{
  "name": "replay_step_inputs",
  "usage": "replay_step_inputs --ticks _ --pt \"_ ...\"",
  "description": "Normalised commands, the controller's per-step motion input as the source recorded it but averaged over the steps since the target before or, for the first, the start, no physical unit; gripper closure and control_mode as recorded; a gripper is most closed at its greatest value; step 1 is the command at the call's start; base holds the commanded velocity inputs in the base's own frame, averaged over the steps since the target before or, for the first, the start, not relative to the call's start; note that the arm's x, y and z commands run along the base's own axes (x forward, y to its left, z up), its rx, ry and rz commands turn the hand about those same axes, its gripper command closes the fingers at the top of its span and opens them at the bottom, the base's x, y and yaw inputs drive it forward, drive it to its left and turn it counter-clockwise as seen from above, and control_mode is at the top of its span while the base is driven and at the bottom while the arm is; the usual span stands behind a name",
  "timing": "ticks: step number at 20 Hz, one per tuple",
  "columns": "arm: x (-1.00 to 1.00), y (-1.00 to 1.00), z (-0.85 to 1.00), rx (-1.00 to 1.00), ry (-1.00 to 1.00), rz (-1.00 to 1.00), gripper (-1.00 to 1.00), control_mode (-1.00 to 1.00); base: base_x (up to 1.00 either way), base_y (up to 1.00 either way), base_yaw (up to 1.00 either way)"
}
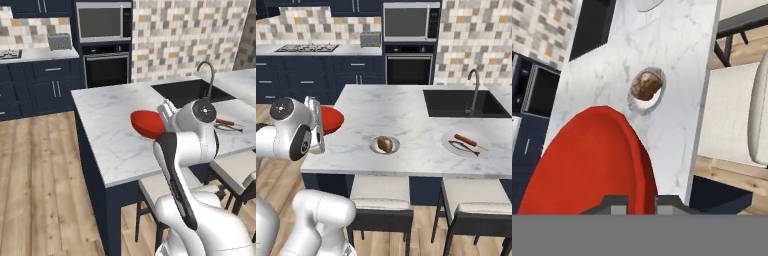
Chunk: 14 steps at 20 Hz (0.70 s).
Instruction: Take the smaller bowl and place it next to the appetizer plate on the dining counter , and place the larger bowl next to the plate with cooked food.
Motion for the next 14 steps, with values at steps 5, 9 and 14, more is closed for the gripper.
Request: replay_step_inputs --ticks 5,9,14 --pt "0.25 -0.3 -0.57 -0.07 0.19 0.16 1.0 -1.0 0.0 0.0 0.0" --pt "-0.13 0.03 -0.89 -0.22 0.01 0.12 1.0 -1.0 0.0 0.0 0.0" --pt "0.42 0.0 -0.43 -0.13 -0.01 0.0 1.0 -1.0 0.0 0.0 0.0"
